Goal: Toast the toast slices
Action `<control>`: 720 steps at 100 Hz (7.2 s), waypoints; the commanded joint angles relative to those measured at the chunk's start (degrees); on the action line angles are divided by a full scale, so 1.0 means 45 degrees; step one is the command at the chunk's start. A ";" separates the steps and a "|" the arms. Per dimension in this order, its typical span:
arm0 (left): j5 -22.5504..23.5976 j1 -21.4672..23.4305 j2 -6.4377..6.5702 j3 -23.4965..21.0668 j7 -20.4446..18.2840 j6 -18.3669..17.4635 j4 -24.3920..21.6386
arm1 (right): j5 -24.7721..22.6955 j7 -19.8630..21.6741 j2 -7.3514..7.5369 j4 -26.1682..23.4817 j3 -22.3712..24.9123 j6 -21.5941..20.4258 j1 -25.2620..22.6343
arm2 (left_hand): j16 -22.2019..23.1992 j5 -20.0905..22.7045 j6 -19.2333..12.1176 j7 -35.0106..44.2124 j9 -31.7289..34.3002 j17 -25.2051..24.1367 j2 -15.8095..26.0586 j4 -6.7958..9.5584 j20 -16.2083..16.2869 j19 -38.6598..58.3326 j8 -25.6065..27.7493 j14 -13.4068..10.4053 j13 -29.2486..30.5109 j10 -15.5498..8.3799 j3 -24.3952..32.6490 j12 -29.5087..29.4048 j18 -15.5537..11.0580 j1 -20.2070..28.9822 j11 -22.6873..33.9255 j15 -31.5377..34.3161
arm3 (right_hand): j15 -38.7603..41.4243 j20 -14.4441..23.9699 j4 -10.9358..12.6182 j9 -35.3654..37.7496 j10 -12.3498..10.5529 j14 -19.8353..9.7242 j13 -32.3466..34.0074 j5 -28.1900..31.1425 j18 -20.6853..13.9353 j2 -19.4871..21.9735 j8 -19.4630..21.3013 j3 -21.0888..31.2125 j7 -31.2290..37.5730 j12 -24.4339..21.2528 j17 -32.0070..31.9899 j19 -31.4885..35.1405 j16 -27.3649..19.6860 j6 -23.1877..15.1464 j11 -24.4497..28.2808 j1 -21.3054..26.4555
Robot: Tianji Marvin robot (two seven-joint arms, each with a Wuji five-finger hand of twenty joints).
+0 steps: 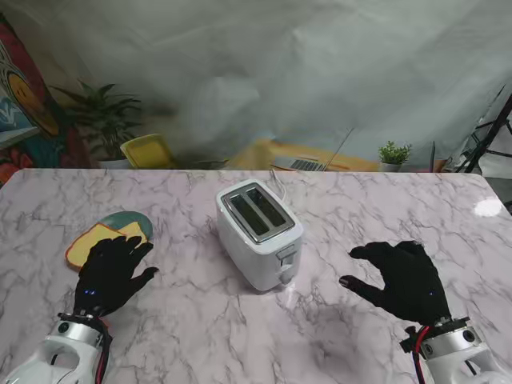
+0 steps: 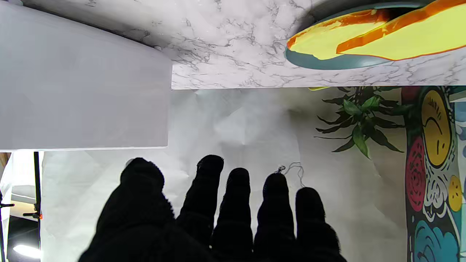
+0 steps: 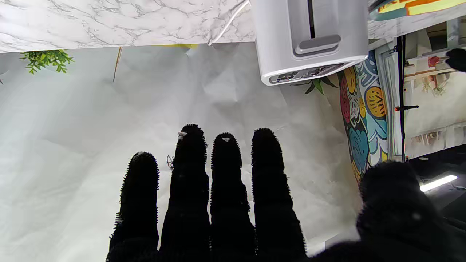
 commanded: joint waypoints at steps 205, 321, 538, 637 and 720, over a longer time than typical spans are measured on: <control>0.4710 -0.4650 0.1967 -0.3029 -0.5799 -0.6712 0.6271 | 0.0375 -0.0018 -0.0060 0.0017 0.0082 -0.0062 -0.0183 | -0.3557 -0.4618 0.3096 -0.3665 -0.4793 -0.0680 -0.4431 0.0459 -0.3992 -0.6600 -0.5650 0.0226 -0.4245 0.1925 0.5049 -0.3631 -0.1280 0.2686 -0.2849 -0.3018 | -0.0279 -0.0091 0.0402 -0.0080 -0.0035 -0.0085 -0.0104 -0.0172 0.0254 0.0588 -0.0190 -0.0326 -0.0186 -0.0030 -0.0117 -0.0063 -0.0064 -0.0102 -0.0120 0.0373; 0.4683 -0.7394 0.2458 -0.0336 -0.4357 -0.7283 0.9170 | 0.0471 0.0089 -0.0049 0.0063 -0.0009 -0.0090 -0.0071 | 0.2543 -0.4571 0.1398 0.0041 -0.3819 -0.0576 -0.4424 0.0255 -0.0309 -0.1780 0.1055 -0.0063 -0.3233 0.0498 0.5181 0.1676 -0.1212 0.4937 -0.0526 0.0843 | -0.0241 -0.0058 0.0417 -0.0049 -0.0068 -0.0083 -0.0015 -0.0197 0.0289 0.0636 -0.0184 -0.0447 -0.0175 -0.0011 -0.0119 -0.0080 -0.0013 -0.0124 -0.0127 0.0424; 0.3859 -0.7334 0.2019 -0.1583 -0.2453 -0.7103 0.7743 | 0.0437 0.0241 -0.0025 0.0123 -0.0065 0.0082 0.0000 | 0.8645 -0.1517 0.0169 1.0244 0.2291 0.1105 -0.3336 -0.1215 0.1029 0.7732 0.2727 0.0686 0.2345 0.0013 0.8738 0.5219 0.0453 0.4953 0.6432 0.6430 | -0.0199 0.0002 0.0441 -0.0052 -0.0061 -0.0093 0.0095 -0.0217 0.0320 0.0756 -0.0205 -0.0668 -0.0172 -0.0002 -0.0101 -0.0086 0.0073 -0.0117 -0.0124 0.0538; 0.0796 -0.7614 0.0795 -0.0831 -0.0986 -0.4962 0.4771 | 0.0796 0.1076 0.0116 0.0303 -0.0781 -0.0210 0.0766 | 1.0186 -0.0812 -0.0988 1.0535 0.3315 0.2348 -0.3563 -0.1361 0.1976 0.7142 0.4061 0.0314 0.3746 -0.0561 0.9097 0.6148 0.0666 0.4954 0.6790 0.6204 | -0.0227 0.0007 0.0452 -0.0065 -0.0085 -0.0157 0.0035 -0.0259 0.0269 0.0701 -0.0199 -0.0626 -0.0175 0.0009 -0.0102 -0.0080 0.0060 -0.0131 -0.0098 0.0604; -0.2330 -1.0059 0.0120 0.3744 -0.1707 -0.4480 0.3553 | 0.0573 0.2068 0.0268 -0.0176 -0.3929 0.1703 0.5307 | 1.0746 -0.2017 -0.0074 0.3681 0.3939 0.3701 -0.3589 -0.1220 0.2619 0.6284 -0.0507 -0.0082 0.5018 -0.1672 0.8772 0.6096 0.0599 0.4952 0.6566 0.5332 | -0.0010 -0.0187 -0.0046 -0.0712 0.0140 0.0010 -0.0475 -0.0829 -0.0121 -0.1466 -0.0148 0.3156 0.0132 0.0155 -0.0133 0.0357 -0.0195 0.0270 0.0540 -0.1056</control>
